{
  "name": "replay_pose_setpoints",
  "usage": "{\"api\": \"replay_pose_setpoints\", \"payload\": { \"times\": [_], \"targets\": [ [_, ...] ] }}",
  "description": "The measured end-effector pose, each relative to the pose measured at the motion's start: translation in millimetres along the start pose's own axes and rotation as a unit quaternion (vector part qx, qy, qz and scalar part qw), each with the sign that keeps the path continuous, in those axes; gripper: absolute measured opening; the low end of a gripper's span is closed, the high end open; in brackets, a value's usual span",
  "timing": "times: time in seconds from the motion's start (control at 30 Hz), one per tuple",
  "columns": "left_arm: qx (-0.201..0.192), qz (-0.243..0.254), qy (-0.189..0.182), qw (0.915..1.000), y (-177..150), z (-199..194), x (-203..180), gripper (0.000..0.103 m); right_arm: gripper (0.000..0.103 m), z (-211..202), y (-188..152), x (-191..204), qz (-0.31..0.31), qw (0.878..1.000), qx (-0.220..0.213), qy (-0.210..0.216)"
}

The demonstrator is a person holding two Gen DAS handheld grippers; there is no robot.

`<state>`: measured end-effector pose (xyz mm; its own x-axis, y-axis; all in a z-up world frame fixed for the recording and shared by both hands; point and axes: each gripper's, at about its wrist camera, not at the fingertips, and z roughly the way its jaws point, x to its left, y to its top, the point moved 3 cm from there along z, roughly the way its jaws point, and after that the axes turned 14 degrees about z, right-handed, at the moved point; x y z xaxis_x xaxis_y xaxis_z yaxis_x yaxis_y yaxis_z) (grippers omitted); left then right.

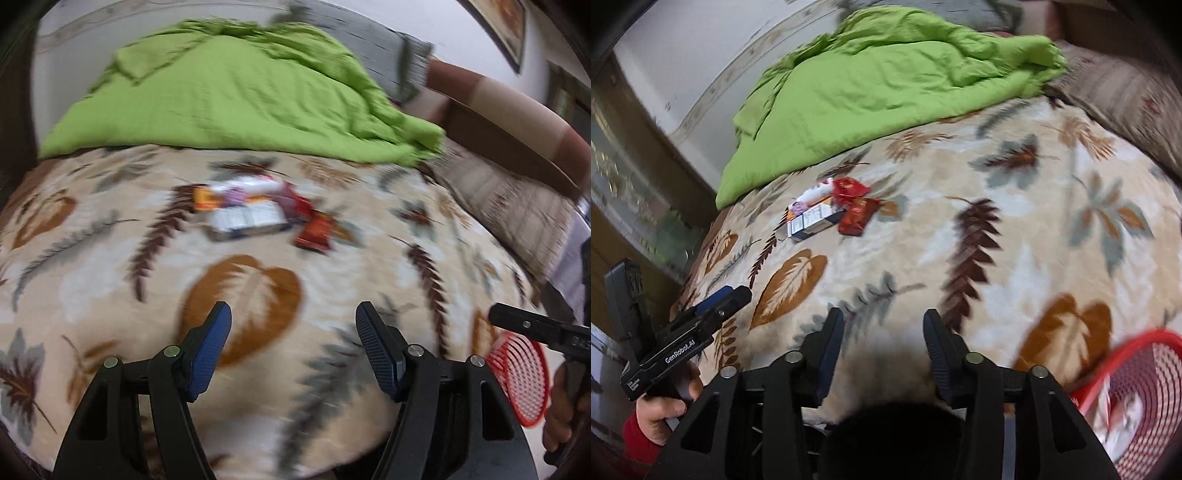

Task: Collect trash
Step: 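Move both tools back over the remaining trash on the bed, then grasp the white medicine box with the left tool while the right tool grasps the red candy packet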

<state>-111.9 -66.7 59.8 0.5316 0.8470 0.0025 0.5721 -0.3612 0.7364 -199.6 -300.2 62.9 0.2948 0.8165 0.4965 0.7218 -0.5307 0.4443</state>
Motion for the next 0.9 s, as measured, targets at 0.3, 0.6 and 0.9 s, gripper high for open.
{"api": "replay_pose_setpoints", "payload": {
  "times": [0.3,0.6,0.9],
  "targets": [
    [0.001,-0.050,0.040,0.9979,-0.7,20.8,59.9,0.069,0.053,88.4,52.5,44.2,0.015,0.999,0.039,0.002],
    [0.001,-0.018,0.016,0.9997,24.0,36.4,81.7,0.069,0.053,177.8,96.5,63.3,0.077,0.995,0.065,-0.018],
    [0.005,0.024,-0.029,0.9993,62.5,87.2,88.9,0.072,0.046,214.2,103.6,48.9,0.131,0.988,0.084,-0.009]
  ]
}}
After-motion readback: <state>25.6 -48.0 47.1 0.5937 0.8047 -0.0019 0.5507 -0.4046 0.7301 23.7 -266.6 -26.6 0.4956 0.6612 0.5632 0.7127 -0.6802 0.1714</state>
